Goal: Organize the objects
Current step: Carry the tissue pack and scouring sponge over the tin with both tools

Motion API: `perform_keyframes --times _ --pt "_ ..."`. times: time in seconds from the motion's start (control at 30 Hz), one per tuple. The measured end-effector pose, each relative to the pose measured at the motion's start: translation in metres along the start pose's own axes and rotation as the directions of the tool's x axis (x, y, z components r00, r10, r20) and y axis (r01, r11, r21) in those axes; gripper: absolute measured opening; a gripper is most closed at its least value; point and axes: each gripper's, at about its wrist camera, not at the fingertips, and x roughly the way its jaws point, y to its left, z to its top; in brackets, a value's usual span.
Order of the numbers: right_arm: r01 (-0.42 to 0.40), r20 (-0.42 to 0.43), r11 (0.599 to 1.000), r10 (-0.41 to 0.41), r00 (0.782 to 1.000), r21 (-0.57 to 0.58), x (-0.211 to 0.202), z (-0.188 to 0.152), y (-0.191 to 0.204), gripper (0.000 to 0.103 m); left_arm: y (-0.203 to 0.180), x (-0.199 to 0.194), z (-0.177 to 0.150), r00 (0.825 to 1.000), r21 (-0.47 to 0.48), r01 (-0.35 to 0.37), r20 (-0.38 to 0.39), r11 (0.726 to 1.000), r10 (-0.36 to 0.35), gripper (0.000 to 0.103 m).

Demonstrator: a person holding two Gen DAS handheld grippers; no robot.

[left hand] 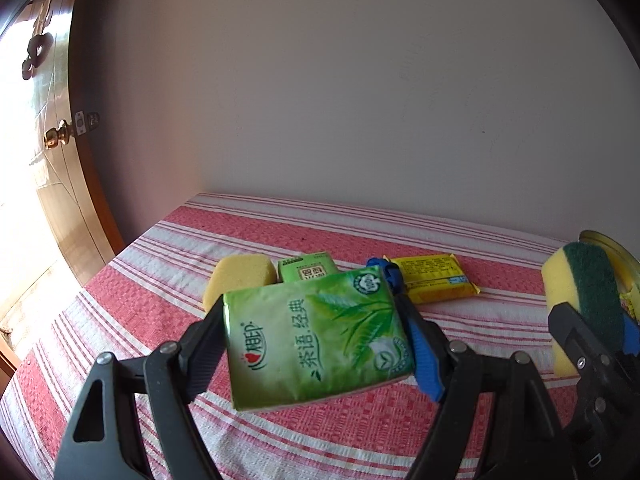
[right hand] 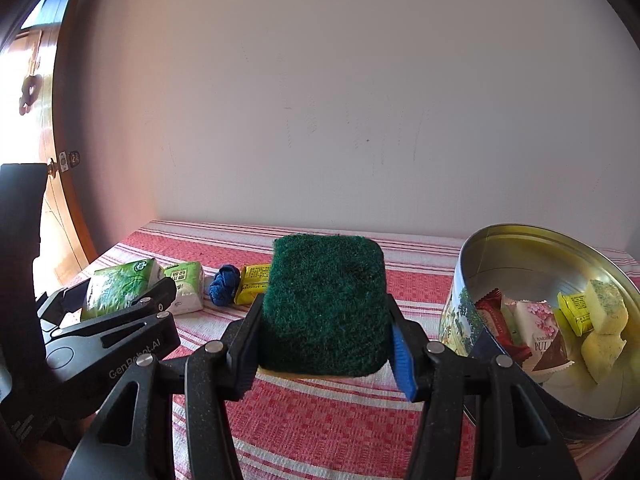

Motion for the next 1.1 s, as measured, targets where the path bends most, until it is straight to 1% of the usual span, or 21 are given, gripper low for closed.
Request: perform_keyframes --times 0.6,0.77,1.07,1.1 --pt "0.013 0.022 1.0 -0.013 1.0 0.001 -0.013 0.001 0.003 0.057 -0.003 0.001 -0.002 1.0 0.021 -0.016 0.009 1.0 0.015 0.08" --pt "0.021 0.033 1.0 -0.021 0.999 -0.002 -0.012 -0.001 0.011 0.057 -0.003 0.0 -0.002 1.0 0.023 -0.02 0.012 1.0 0.019 0.08" --pt "0.024 0.027 1.0 -0.024 0.999 -0.008 -0.007 -0.001 0.019 0.057 -0.003 0.001 -0.002 1.0 0.025 -0.027 0.014 0.999 0.026 0.08" --pt "0.022 0.029 1.0 -0.022 0.999 -0.008 -0.015 -0.002 0.01 0.057 -0.003 0.001 -0.002 1.0 0.023 -0.026 0.013 0.999 0.026 0.08"
